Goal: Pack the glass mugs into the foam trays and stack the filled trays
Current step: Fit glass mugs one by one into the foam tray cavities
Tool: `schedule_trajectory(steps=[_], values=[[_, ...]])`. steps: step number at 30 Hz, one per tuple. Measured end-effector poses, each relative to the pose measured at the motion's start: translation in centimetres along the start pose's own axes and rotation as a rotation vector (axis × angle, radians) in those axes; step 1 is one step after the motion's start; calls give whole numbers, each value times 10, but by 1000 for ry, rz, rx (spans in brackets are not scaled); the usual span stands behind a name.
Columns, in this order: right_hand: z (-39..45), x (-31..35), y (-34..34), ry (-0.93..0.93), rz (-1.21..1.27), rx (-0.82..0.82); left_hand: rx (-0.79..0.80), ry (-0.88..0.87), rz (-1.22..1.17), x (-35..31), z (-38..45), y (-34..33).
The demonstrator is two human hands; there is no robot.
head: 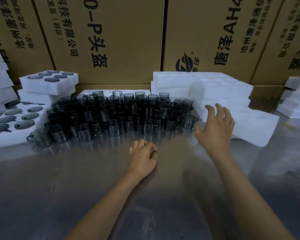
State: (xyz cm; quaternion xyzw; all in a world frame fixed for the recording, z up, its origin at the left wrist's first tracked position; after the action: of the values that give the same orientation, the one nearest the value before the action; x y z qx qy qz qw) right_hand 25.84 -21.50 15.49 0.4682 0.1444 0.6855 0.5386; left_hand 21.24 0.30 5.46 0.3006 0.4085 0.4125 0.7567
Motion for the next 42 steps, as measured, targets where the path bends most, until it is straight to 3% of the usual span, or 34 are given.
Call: schedule_trajectory(steps=[4,6,11,14,16,22,24,27,29,32,35,38,42], values=[[48,-42,-16,-130,-444,260,2,11,-3,2,0,-1],[54,-50,-20,-85,-507,251,9,14,-7,3,0,-1],[47,-39,-10,52,-325,172,20,74,-86,10,2,-2],[17,-5,8,194,-157,149,-132,182,-466,16,2,7],[-18,21,20,278,-33,212,-229,308,-766,22,-1,18],[-134,72,28,504,174,604,-336,489,-1284,43,-8,41],[-156,77,19,531,177,713,-246,479,-1278,49,-10,48],[-158,80,10,541,197,786,-87,429,-988,57,-16,55],[-137,84,6,441,326,775,-117,431,-973,64,-17,56],[-82,89,-9,262,459,606,-166,445,-963,65,-16,55],[-33,90,-41,141,273,446,-191,437,-943,68,-14,54],[1,99,-72,141,25,332,-206,436,-1002,72,-14,55],[30,120,-105,197,-73,354,-196,424,-1056,75,-10,56]])
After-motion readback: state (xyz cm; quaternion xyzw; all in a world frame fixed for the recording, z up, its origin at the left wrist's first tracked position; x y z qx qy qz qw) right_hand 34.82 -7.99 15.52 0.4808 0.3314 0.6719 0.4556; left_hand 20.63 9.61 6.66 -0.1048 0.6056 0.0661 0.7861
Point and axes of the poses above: each hand's wrist, its own z-axis towards the middle knuckle, its own y-axis out of the back of the hand, x = y × z, the point moved 5 cm from there along z, towards the middle knuckle, and after that the axes turned 15 degrees about -y, right-handed, at the moved point
